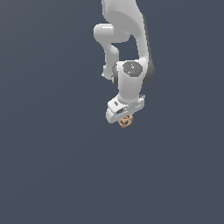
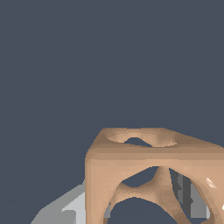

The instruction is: Pick up the object and move it to a goal position.

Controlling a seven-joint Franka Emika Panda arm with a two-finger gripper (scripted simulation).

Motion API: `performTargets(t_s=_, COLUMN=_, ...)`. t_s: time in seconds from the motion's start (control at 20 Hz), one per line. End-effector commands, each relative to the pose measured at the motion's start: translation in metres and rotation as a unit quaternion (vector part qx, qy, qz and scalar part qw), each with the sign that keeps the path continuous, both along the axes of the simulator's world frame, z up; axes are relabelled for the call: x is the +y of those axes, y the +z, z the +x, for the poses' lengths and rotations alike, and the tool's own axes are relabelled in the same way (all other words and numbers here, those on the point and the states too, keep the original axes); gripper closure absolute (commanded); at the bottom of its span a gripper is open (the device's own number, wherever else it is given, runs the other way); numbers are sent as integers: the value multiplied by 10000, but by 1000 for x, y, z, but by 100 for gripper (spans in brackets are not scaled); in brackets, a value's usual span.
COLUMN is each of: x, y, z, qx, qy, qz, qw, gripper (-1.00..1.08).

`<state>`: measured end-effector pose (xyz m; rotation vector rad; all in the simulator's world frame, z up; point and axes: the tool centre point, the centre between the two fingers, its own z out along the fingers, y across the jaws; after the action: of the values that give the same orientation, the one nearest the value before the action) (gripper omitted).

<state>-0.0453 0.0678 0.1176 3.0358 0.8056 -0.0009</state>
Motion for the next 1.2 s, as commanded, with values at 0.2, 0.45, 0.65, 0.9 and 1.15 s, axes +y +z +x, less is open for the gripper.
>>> performTargets(t_s=0.2, x=16, y=71, z=-5, qx=-3, qy=4, qz=0, qw=10000, gripper=108)
performTargets(t_s=0.45, x=28, y=124, z=-7, qx=-1, qy=7, qz=4, qw=10000, gripper=108)
performTargets(t_s=0.65, x=36, y=159, z=-8, qx=-1, qy=7, qz=4, qw=10000, gripper=108)
performTargets(t_s=0.9, x=42, y=191, z=-9, qx=-1, qy=4, qz=5, qw=10000, gripper=108)
performTargets(t_s=1.15, x=46, y=208, z=-8, qx=-2, qy=2, qz=5, qw=10000, gripper=108)
